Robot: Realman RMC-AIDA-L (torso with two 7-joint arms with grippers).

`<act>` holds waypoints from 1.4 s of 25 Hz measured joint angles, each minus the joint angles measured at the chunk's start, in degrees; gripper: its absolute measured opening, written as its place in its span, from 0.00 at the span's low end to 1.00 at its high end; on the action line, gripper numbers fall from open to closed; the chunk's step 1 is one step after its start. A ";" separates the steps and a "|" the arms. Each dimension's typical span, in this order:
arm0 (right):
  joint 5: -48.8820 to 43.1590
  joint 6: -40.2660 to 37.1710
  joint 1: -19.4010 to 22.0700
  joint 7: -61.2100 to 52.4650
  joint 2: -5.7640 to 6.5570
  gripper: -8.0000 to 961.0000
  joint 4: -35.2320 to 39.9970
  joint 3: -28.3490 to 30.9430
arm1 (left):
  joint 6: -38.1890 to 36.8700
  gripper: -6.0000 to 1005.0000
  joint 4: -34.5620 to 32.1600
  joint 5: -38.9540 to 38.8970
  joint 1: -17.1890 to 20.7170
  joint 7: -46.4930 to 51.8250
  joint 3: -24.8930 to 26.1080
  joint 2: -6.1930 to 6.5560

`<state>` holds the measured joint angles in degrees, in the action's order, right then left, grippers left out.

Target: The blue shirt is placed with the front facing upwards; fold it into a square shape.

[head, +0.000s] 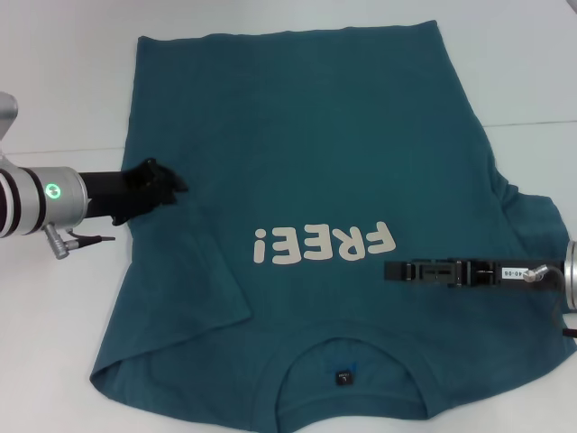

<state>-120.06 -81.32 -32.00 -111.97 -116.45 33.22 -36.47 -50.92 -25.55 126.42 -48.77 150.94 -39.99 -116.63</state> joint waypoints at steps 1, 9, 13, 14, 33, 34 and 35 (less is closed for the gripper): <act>0.00 -0.02 -0.02 0.00 0.00 0.98 0.00 0.00 | -0.64 0.08 -0.28 -0.11 0.02 -0.13 0.05 0.00; 0.07 -0.26 0.05 -0.41 -0.09 0.98 0.00 0.21 | -14.69 0.46 -9.50 -3.97 6.61 -4.98 0.38 -0.84; 0.10 -1.07 -0.16 -0.65 -0.03 0.98 0.00 0.26 | -26.52 0.66 -13.08 -5.97 11.91 -12.27 0.59 -0.24; 0.10 -1.12 -0.21 -0.74 -0.03 0.98 -0.10 0.26 | -28.77 0.71 -13.80 -6.53 12.98 -14.24 0.65 -0.20; 0.13 -5.03 1.38 -12.64 6.98 0.98 0.16 5.89 | -48.08 0.81 -17.96 -8.47 23.70 -41.57 3.87 -4.41; 0.13 -5.03 1.38 -12.64 6.98 0.98 0.16 5.89 | -47.94 0.81 -17.89 -8.74 23.61 -41.52 4.23 -4.42; 0.12 -6.24 1.50 -13.85 8.32 0.98 0.19 6.08 | -47.78 0.81 -17.85 -9.05 23.49 -41.50 4.60 -4.43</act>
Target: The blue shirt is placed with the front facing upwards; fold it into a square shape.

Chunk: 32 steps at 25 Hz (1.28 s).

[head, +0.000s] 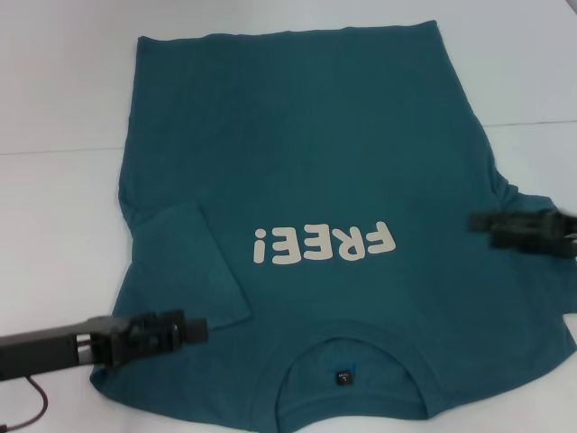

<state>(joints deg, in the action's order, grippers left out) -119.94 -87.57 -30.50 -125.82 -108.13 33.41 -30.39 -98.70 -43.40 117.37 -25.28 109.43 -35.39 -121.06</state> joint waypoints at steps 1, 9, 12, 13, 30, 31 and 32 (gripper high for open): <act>0.01 -1.10 0.09 -0.94 1.32 0.98 0.14 0.48 | 0.13 0.81 0.09 -0.48 -0.08 0.00 0.53 -0.01; -3.68 -1.01 0.90 -11.23 5.12 0.98 5.98 4.73 | 0.24 0.81 0.48 -4.17 -0.27 0.18 1.63 -0.15; -8.10 1.84 1.13 -17.28 5.32 0.98 9.84 4.91 | 0.26 0.81 0.50 -5.30 -0.33 0.52 1.72 -0.22; -9.52 2.51 1.03 -19.14 5.53 0.98 10.71 4.86 | 0.26 0.81 0.51 -5.77 -0.33 0.59 1.78 -0.22; -23.55 14.00 -5.74 -22.81 5.90 0.94 2.10 1.84 | 1.68 0.81 0.60 -6.63 -0.30 1.40 2.00 -0.31; -23.57 14.67 -5.88 -22.81 5.82 0.94 1.59 1.34 | 1.67 0.81 0.60 -6.64 -0.32 1.40 2.00 -0.32; -23.58 15.24 -6.00 -22.79 5.72 0.94 1.20 1.02 | 1.67 0.81 0.60 -6.63 -0.34 1.40 2.00 -0.32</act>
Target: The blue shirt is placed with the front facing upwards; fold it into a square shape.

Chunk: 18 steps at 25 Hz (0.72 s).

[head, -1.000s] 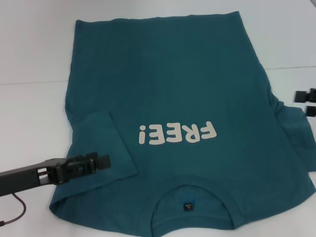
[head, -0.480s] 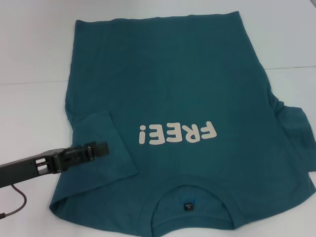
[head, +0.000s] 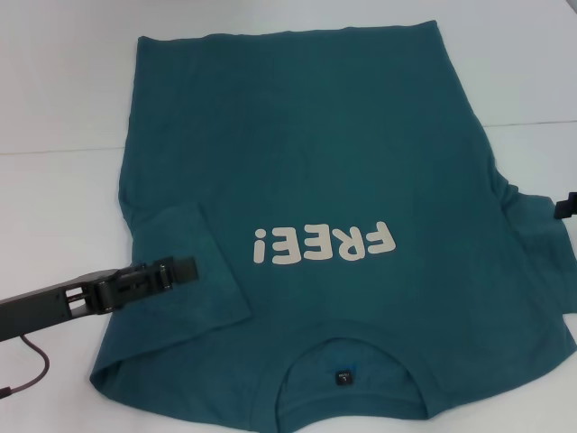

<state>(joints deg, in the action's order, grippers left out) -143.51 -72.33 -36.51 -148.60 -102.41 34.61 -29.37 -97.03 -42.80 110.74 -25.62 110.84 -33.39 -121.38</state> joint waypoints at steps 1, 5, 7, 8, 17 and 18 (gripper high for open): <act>-0.01 0.70 -0.11 0.05 -0.16 0.93 -0.32 -0.25 | 0.00 0.81 0.00 0.00 0.00 0.00 0.00 0.00; -0.04 3.45 -0.42 0.48 -1.34 0.92 -0.50 -0.86 | 0.00 0.81 0.00 0.00 -0.03 0.00 -0.01 0.00; -0.02 4.53 -0.56 0.88 -1.81 0.92 -0.47 -0.95 | 0.00 0.81 0.00 0.00 -0.04 0.00 -0.01 0.00; 0.11 5.51 -0.69 1.18 -2.15 0.92 -0.56 -0.95 | 0.00 0.81 0.00 0.00 -0.04 0.00 -0.01 0.00; 0.06 8.47 -1.44 1.30 -3.16 0.89 -1.87 -1.05 | 0.00 0.81 0.00 0.00 0.10 0.08 0.06 0.00; 0.05 8.76 -1.53 1.30 -3.17 0.89 -2.13 -1.14 | 0.00 0.81 0.00 0.00 0.11 0.08 0.07 0.00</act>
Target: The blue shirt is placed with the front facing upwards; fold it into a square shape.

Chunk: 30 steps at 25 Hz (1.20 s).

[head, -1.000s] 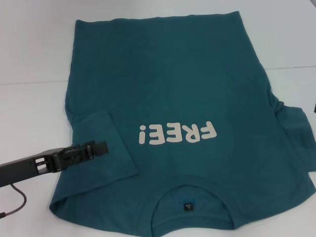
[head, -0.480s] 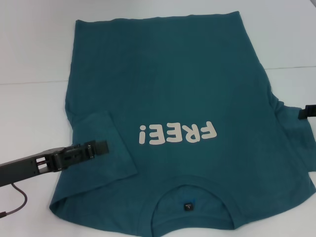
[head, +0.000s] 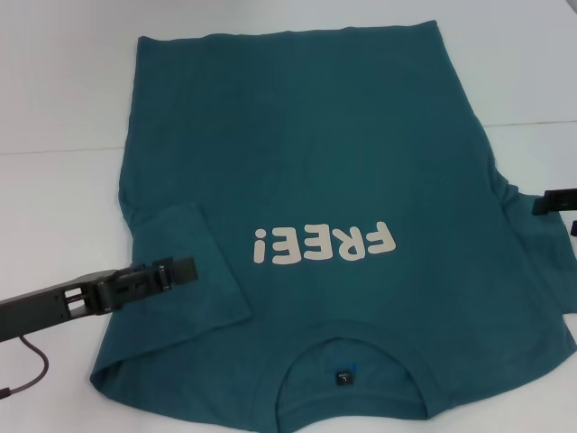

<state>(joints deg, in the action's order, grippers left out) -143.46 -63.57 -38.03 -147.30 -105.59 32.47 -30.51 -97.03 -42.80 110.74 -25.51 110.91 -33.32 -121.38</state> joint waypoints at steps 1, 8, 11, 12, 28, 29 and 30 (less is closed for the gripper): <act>0.00 0.39 -0.09 0.00 -0.03 0.89 -0.29 -0.23 | 0.00 0.81 0.00 0.00 0.03 0.00 0.01 0.00; -0.04 3.25 -0.51 -0.53 -0.33 0.88 -2.01 -2.96 | 0.00 0.81 0.00 -0.01 0.04 0.01 0.01 0.00; -0.03 3.47 -0.85 -0.55 -0.64 0.88 -2.03 -2.98 | 0.00 0.81 0.00 -0.02 -0.03 0.01 0.02 -0.07; -0.02 3.48 -0.98 -0.55 -0.77 0.88 -2.03 -2.98 | 0.01 0.81 0.00 -0.04 -0.05 0.01 0.02 -0.10; -0.97 3.27 -1.21 -1.07 -0.77 0.38 -2.04 -3.00 | 0.09 0.81 0.00 -0.09 -0.07 0.00 0.01 -0.18; -1.30 3.33 -1.22 -1.29 -0.76 0.36 -1.95 -3.02 | 0.09 0.81 0.00 -0.09 -0.07 0.00 0.01 -0.18; -1.56 3.38 -1.24 -1.48 -0.77 0.34 -1.86 -3.07 | 0.09 0.81 0.00 -0.09 -0.07 0.01 0.01 -0.18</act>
<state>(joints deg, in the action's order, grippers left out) -145.02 -60.19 -39.28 -148.78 -106.35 30.62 -33.57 -96.94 -42.80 110.65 -25.58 110.92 -33.31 -121.55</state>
